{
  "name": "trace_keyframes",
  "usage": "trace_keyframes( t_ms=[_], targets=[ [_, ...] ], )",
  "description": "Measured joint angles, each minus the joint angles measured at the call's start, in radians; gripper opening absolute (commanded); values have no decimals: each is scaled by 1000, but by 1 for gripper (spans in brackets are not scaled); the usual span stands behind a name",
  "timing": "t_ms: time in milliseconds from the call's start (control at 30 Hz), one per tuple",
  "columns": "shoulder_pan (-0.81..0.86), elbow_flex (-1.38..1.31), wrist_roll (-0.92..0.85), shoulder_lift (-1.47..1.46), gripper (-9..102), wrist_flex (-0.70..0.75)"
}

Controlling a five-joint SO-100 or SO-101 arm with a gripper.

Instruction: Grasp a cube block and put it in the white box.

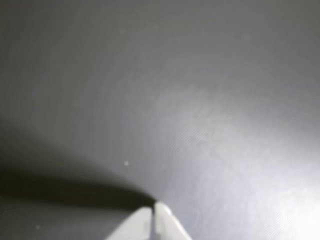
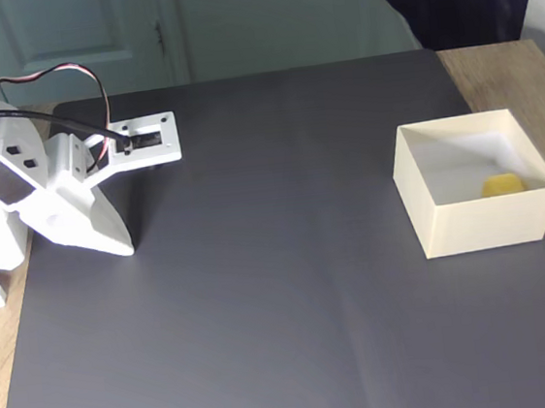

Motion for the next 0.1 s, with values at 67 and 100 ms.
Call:
trace_keyframes(
  t_ms=[67,100],
  targets=[
    [0,0,0,0,1,0],
    [0,0,0,0,1,0]
  ],
)
